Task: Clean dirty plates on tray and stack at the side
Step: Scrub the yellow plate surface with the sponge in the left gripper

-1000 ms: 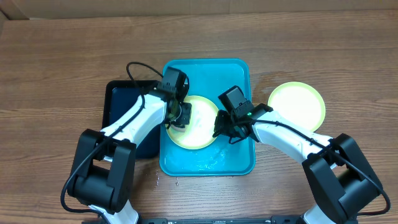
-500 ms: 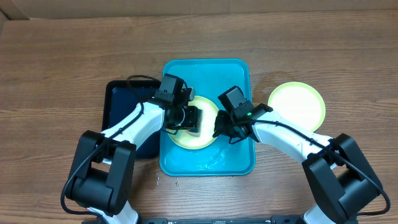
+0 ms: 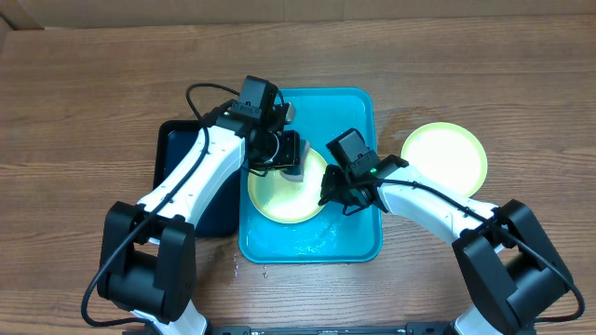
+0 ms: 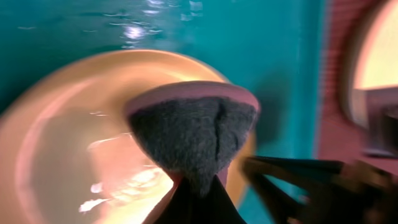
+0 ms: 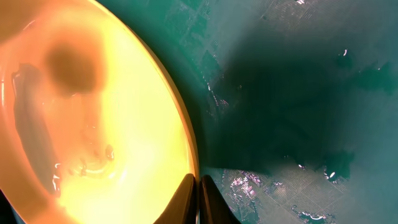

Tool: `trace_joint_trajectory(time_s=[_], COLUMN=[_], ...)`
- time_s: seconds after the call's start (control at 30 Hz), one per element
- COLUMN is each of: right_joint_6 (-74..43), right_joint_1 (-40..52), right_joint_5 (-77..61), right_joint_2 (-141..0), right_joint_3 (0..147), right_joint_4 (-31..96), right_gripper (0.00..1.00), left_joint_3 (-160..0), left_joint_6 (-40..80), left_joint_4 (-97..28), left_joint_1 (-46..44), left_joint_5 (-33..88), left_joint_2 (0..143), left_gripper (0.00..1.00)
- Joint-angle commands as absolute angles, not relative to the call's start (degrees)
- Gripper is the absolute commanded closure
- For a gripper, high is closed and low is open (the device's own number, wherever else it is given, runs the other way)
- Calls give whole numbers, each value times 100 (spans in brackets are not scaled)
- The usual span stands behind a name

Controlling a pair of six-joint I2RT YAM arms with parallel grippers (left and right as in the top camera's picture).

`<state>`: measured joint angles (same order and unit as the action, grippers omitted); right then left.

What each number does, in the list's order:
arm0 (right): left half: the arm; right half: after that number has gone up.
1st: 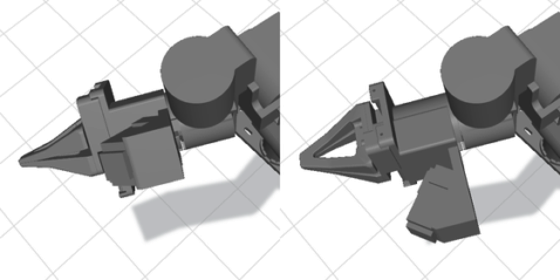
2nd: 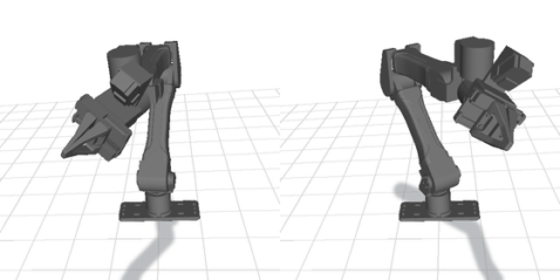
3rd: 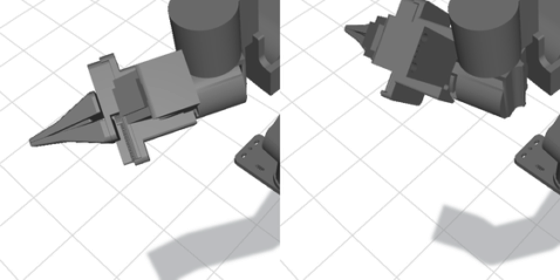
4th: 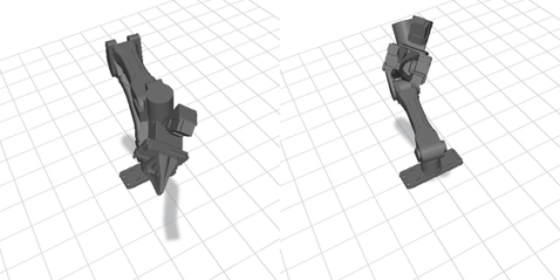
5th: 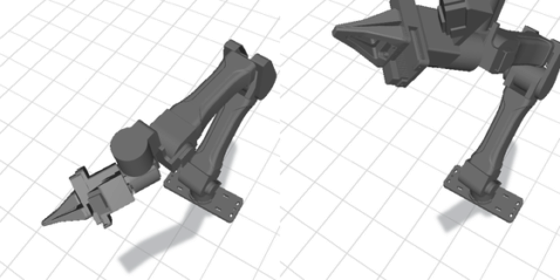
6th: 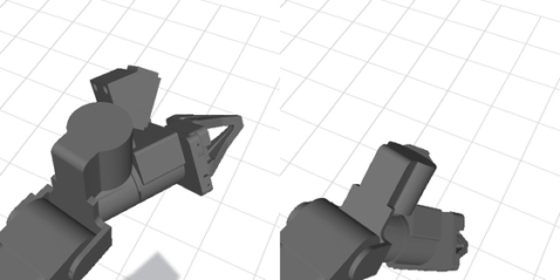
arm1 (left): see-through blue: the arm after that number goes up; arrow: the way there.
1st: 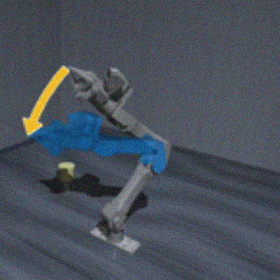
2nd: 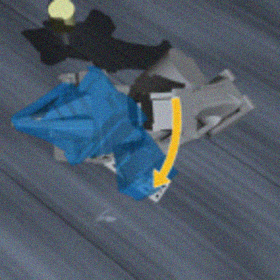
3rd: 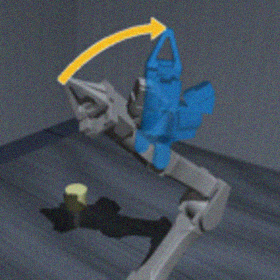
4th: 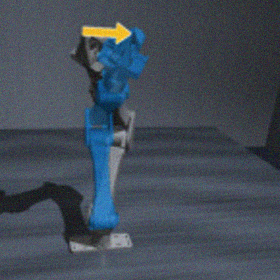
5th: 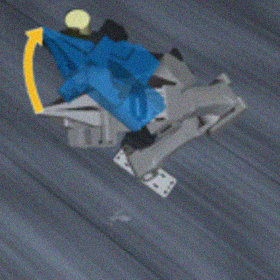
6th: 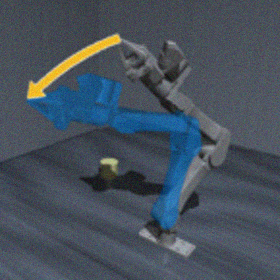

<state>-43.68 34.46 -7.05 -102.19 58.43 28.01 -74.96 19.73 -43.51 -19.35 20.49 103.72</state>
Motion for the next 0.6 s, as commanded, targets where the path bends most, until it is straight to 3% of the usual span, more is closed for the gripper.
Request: trace_joint_trajectory(time_s=[0.0,0.33,0.57], right_joint_6=[-4372,-4372,-4372], right_joint_1=[3479,3476,3479], right_joint_5=[-690,-692,-692], right_joint_2=[-10267,-10267,-10267], right_joint_3=[5806,5806,5806], right_joint_4=[2788,2792,2788], right_gripper=[96,96,96], left_joint_3=[-7463,-6381,-5706], left_joint_6=[1925,1931,1931], left_joint_4=[-4593,-3870,-3205], left_joint_1=[-1918,-1931,-1931], left_joint_5=[346,75,1293], left_joint_2=[10344,10377,10377], left_gripper=[96,96,96])
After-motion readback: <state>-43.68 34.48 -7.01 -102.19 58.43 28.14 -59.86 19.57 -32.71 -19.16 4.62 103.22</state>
